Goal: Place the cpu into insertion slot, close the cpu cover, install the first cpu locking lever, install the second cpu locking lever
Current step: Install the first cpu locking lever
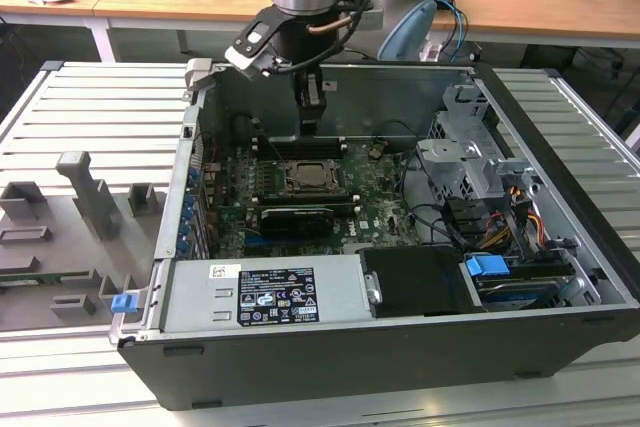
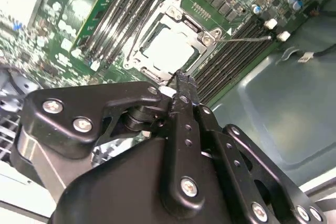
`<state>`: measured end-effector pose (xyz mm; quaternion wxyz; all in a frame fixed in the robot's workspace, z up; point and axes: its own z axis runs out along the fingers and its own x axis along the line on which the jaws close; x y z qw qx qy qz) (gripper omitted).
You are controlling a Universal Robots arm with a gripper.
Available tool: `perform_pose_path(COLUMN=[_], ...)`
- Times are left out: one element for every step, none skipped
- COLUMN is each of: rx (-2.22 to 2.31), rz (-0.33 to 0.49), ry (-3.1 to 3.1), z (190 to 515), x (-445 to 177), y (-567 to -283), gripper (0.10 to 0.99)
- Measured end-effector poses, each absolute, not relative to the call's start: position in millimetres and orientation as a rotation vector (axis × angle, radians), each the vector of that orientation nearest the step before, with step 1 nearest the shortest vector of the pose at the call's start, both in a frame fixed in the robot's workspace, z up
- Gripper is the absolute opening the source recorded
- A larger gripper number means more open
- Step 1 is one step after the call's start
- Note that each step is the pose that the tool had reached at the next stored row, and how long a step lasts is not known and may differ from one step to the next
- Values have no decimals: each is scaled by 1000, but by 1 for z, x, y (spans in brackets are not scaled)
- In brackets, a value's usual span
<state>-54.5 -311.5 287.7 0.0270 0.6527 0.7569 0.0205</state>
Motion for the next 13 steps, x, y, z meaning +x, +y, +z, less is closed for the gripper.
perform_pose_path(rx=[1964, 1896, 1824, 1746, 1700, 1658, 1625, 1603, 1585, 1559, 1546, 1514, 1485], rz=[65, 68, 70, 72, 74, 75, 76, 76, 77, 78, 78, 79, 80], ry=[2382, 2439, 2495, 2551, 2583, 2611, 2632, 2647, 2657, 2674, 2682, 2700, 2717], z=[288, 288, 288, 288, 288, 288, 288, 288, 288, 288, 288, 288, 288], x=[-55, -55, -55, -55, -55, -55, -55, -55, -55, -55, -55, -55, -55], y=[-312, -312, -312, -312, -312, -312, -312, -312, -312, -312, -312, -312, -312], gripper=[106, 106, 106, 106, 106, 106, 106, 106, 106, 106, 106, 106, 106])
